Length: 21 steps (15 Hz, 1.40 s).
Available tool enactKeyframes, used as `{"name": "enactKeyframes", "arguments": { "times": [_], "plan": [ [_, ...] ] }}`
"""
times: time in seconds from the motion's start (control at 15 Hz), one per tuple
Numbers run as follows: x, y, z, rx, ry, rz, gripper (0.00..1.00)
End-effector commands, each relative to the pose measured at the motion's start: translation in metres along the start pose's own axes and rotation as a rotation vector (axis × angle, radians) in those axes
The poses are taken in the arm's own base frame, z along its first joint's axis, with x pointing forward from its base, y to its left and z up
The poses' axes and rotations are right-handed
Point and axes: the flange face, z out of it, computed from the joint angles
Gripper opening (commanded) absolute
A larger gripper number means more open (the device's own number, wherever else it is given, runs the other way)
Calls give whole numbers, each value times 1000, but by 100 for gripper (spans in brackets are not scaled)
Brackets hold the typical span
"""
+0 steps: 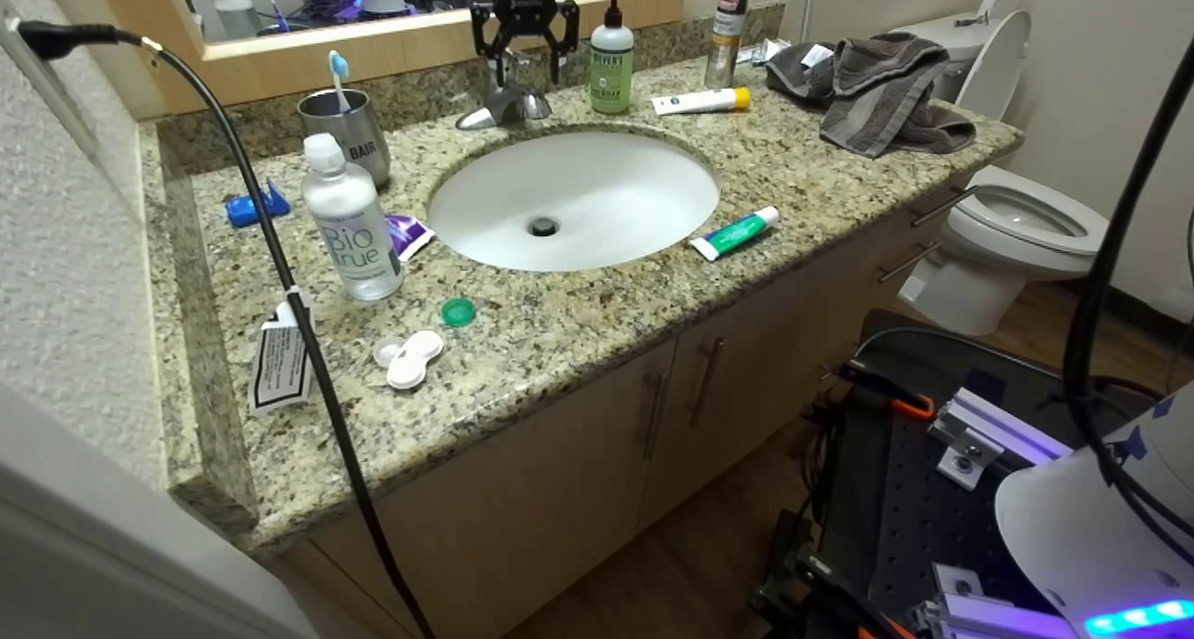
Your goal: Open the tap
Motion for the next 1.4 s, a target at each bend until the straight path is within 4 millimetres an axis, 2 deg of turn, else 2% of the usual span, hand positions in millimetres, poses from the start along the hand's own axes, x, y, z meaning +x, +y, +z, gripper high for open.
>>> {"name": "enactKeyframes", "arguments": {
  "times": [0.0, 0.33, 0.47, 0.6, 0.87, 1.33],
  "plan": [
    [-3, -4, -5, 19, 8, 12, 53],
    [-2, -5, -6, 19, 31, 13, 16],
    [1, -3, -13, 28, 50, 23, 4],
    [1, -2, -20, 43, 44, 39, 7],
    [-4, -1, -48, 108, 29, 59, 7],
    [-4, 1, -94, 206, 138, 96, 7]
  ]
}}
